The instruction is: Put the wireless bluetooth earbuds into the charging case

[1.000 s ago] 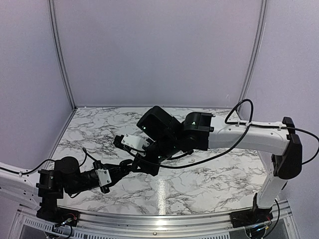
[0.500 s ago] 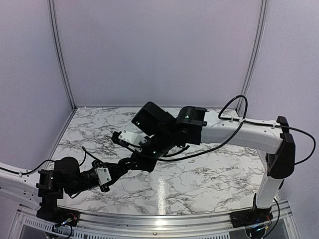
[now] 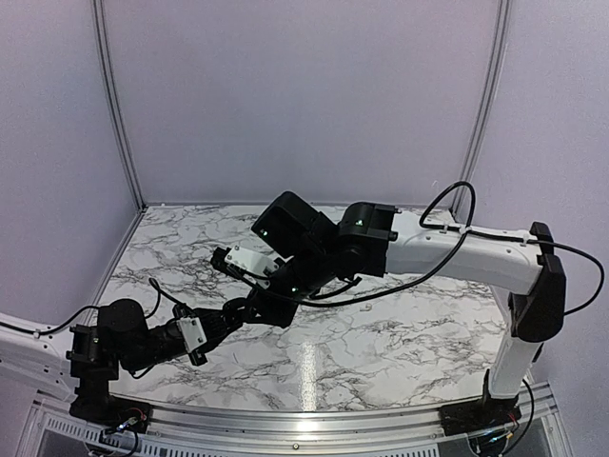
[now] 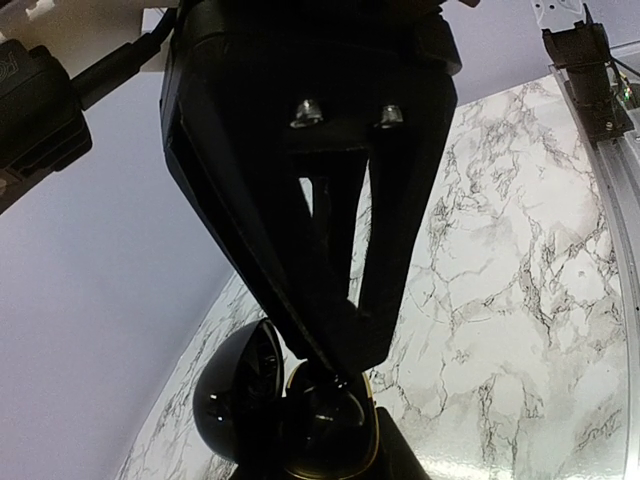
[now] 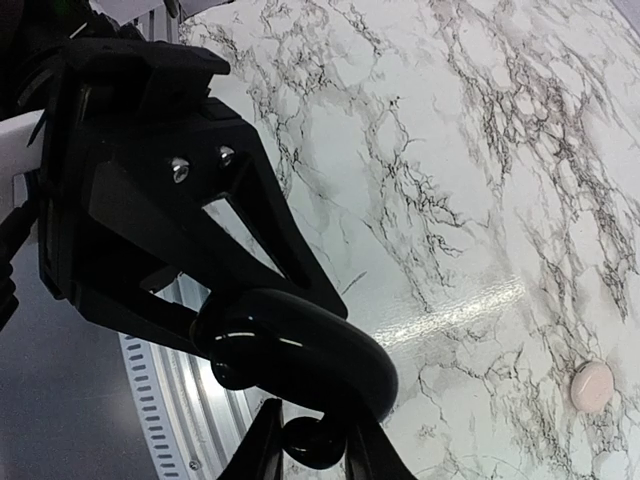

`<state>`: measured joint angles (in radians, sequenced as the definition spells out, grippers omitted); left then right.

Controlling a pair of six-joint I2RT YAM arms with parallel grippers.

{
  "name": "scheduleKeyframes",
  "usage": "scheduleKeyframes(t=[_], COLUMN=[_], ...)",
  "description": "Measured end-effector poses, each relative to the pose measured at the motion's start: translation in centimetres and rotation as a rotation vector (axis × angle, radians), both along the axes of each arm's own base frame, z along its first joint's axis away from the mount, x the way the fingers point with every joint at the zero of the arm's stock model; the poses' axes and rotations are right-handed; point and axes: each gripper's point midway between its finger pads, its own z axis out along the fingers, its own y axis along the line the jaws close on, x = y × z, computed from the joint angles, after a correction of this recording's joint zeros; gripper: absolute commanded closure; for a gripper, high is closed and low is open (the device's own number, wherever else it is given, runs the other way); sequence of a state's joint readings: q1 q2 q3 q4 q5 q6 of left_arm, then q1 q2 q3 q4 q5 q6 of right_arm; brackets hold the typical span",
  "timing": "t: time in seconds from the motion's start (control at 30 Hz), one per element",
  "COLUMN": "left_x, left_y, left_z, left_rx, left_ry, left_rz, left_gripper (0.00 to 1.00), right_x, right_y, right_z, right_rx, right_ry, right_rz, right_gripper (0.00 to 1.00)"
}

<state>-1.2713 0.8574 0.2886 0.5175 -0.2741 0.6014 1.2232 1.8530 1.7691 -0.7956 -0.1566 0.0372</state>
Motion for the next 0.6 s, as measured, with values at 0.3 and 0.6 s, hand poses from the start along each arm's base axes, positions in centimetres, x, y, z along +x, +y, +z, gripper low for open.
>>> scheduleKeyframes(t=[0.3, 0.6], left_x=[-0.1, -0.1], left_y=[0.0, 0.3], left_z=[0.6, 1.0], left_rx=[-0.020, -0.057], left_ry=[-0.013, -0.001], left_rz=[-0.004, 0.003], left_gripper=[1.00, 1.00], right_x=[-0.1, -0.5], right_y=[0.1, 0.5], right_z=[0.6, 1.2], right_rx=[0.015, 0.046], right_ry=[0.024, 0.036], right_rz=[-0.004, 0.017], right_gripper=[0.67, 0.60])
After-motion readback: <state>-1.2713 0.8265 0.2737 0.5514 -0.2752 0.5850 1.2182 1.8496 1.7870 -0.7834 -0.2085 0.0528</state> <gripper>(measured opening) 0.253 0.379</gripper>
